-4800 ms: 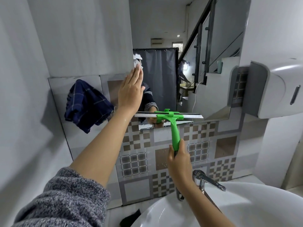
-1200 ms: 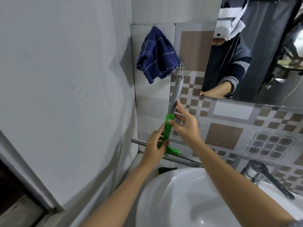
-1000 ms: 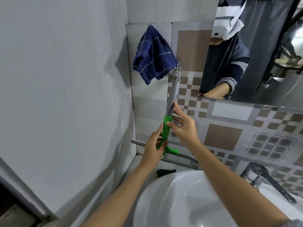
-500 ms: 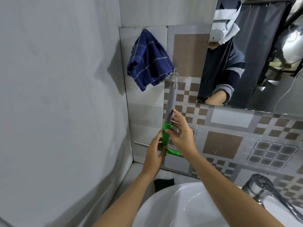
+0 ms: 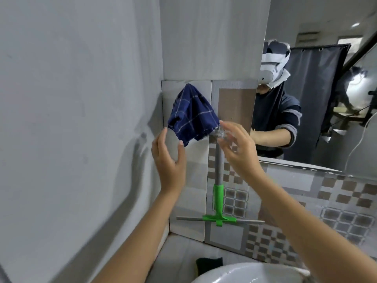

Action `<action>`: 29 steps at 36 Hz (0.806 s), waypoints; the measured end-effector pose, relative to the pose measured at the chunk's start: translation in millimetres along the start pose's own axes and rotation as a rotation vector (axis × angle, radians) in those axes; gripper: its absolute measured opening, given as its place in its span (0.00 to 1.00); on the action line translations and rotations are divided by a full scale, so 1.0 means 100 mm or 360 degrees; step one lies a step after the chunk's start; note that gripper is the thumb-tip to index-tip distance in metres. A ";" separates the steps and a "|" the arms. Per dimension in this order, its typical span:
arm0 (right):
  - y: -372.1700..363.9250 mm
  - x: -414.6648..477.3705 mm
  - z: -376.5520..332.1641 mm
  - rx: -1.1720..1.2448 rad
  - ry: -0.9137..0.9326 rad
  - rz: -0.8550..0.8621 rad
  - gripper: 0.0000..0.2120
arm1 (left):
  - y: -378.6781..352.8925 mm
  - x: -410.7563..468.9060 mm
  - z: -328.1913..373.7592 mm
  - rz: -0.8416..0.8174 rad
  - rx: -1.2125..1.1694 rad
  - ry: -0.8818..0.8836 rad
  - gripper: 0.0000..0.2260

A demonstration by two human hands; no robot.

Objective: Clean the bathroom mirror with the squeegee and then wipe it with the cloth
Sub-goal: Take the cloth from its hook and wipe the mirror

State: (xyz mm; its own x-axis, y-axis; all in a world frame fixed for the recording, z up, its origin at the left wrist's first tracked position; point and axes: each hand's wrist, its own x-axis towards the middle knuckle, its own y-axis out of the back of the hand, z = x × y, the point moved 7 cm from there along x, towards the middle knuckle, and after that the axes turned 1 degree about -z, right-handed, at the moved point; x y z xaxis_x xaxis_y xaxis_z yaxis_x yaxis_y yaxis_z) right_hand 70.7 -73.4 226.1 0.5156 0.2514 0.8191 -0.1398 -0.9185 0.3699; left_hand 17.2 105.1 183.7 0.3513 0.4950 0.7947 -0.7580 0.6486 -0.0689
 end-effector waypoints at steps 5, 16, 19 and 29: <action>-0.08 0.64 -0.32 -0.0120 0.0175 -0.0158 0.18 | -0.10 0.49 0.15 -0.0124 0.0130 -0.0082 0.24; -0.43 1.24 -0.42 -0.0589 0.0649 -0.0440 0.14 | -0.15 0.83 0.19 -0.0136 0.0121 -0.0401 0.07; -0.45 1.29 -0.45 -0.0572 0.0664 -0.0435 0.11 | -0.11 0.94 0.30 -0.0063 0.0198 -0.0483 0.07; -0.19 1.35 -0.74 -0.0343 0.0406 -0.0349 0.08 | 0.09 1.30 0.87 -0.0202 0.0282 -0.0583 0.09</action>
State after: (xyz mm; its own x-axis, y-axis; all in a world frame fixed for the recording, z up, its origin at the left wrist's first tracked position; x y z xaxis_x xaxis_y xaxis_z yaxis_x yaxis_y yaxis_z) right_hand 80.4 0.2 362.2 0.3300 0.5273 0.7830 -0.2375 -0.7563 0.6095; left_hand 7.9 125.2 338.5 0.2536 0.1586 0.9542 -0.8154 0.5657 0.1227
